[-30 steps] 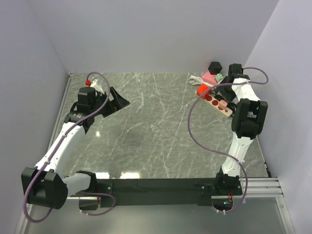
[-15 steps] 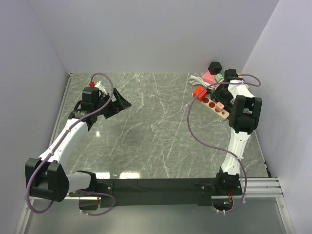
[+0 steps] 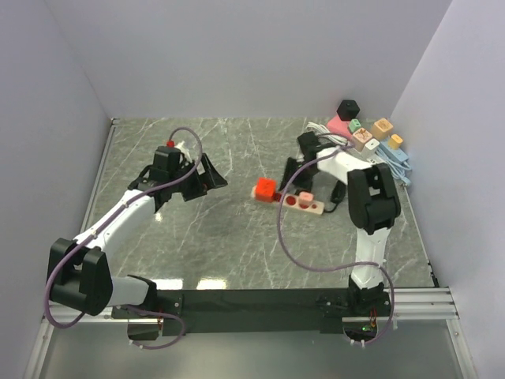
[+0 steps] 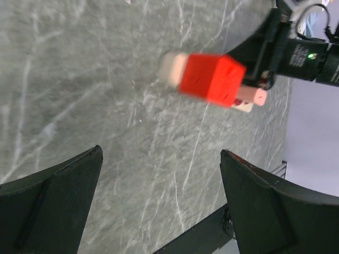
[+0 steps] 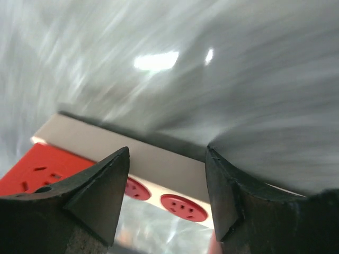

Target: Pull the plug off the socket

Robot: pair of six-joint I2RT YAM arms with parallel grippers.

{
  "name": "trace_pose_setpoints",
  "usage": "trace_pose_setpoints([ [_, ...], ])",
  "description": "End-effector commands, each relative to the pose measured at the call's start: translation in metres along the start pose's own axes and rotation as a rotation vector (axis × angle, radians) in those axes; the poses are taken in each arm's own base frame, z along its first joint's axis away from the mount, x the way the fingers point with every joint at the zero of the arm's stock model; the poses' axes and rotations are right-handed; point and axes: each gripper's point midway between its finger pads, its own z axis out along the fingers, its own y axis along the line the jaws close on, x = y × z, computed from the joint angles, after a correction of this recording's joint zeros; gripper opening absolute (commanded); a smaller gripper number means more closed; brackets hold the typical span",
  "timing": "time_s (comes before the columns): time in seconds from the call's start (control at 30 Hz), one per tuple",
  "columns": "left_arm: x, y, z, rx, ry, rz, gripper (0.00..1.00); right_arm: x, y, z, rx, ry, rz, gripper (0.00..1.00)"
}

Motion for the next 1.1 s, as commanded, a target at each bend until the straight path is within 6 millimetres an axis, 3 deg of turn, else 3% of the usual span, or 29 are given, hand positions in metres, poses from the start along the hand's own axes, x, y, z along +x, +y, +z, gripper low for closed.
trace_pose_setpoints([
  [0.0, -0.002, -0.016, 0.004, 0.034, -0.02, 0.003, 0.99, 0.066, 0.051, -0.011, -0.117, 0.151, -0.081, 0.67],
  [0.07, 0.003, -0.018, 0.005, 0.03, -0.017, 0.007, 0.99, 0.069, 0.058, -0.013, -0.106, 0.138, -0.117, 0.69],
  [0.17, 0.007, -0.02, 0.004, 0.026, -0.015, 0.009, 0.99, 0.044, 0.063, -0.035, -0.1, -0.009, -0.119, 0.73],
  [0.23, 0.008, -0.021, 0.003, 0.025, -0.014, 0.02, 0.99, 0.032, 0.082, -0.072, -0.193, -0.087, -0.181, 0.73],
  [0.3, 0.009, -0.018, 0.005, 0.007, -0.014, 0.026, 0.99, 0.023, 0.078, -0.099, -0.144, -0.136, -0.21, 0.73],
  [0.33, 0.006, -0.017, 0.006, -0.003, -0.021, 0.028, 0.99, 0.0, 0.07, -0.116, -0.063, -0.246, -0.205, 0.74],
  [0.43, 0.005, -0.014, 0.016, -0.023, -0.012, 0.057, 0.99, -0.024, 0.053, -0.155, 0.051, -0.403, -0.191, 0.79],
  [0.5, 0.003, -0.02, 0.022, -0.018, 0.007, 0.082, 0.99, -0.021, 0.042, -0.164, 0.106, -0.402, -0.199, 0.8],
  [0.67, 0.019, -0.05, 0.038, 0.013, 0.084, 0.172, 0.95, 0.006, 0.014, -0.155, 0.182, -0.339, -0.211, 0.81],
  [0.7, 0.016, -0.062, 0.037, 0.023, 0.08, 0.191, 0.91, 0.018, 0.003, -0.145, 0.201, -0.307, -0.215, 0.81],
  [0.73, 0.025, -0.074, 0.038, 0.035, 0.096, 0.217, 0.91, 0.022, 0.0, -0.143, 0.201, -0.301, -0.217, 0.81],
  [0.8, 0.016, -0.086, 0.039, 0.007, 0.044, 0.243, 0.89, 0.03, 0.002, -0.137, 0.162, -0.286, -0.236, 0.82],
  [0.87, 0.024, -0.093, 0.04, -0.029, 0.043, 0.265, 0.89, 0.04, -0.001, -0.125, 0.153, -0.257, -0.248, 0.82],
  [0.9, 0.015, -0.099, 0.037, -0.051, 0.005, 0.267, 0.89, 0.043, -0.002, -0.121, 0.152, -0.243, -0.25, 0.83],
  [0.97, 0.026, -0.104, 0.037, -0.077, 0.034, 0.29, 0.89, 0.05, -0.002, -0.111, 0.145, -0.22, -0.259, 0.83],
  [1.0, 0.026, -0.117, 0.035, -0.057, 0.034, 0.308, 0.89, 0.052, -0.003, -0.107, 0.146, -0.21, -0.257, 0.84],
  [1.07, 0.044, -0.122, 0.041, -0.075, 0.072, 0.344, 0.88, 0.055, 0.0, -0.101, 0.136, -0.203, -0.263, 0.84],
])
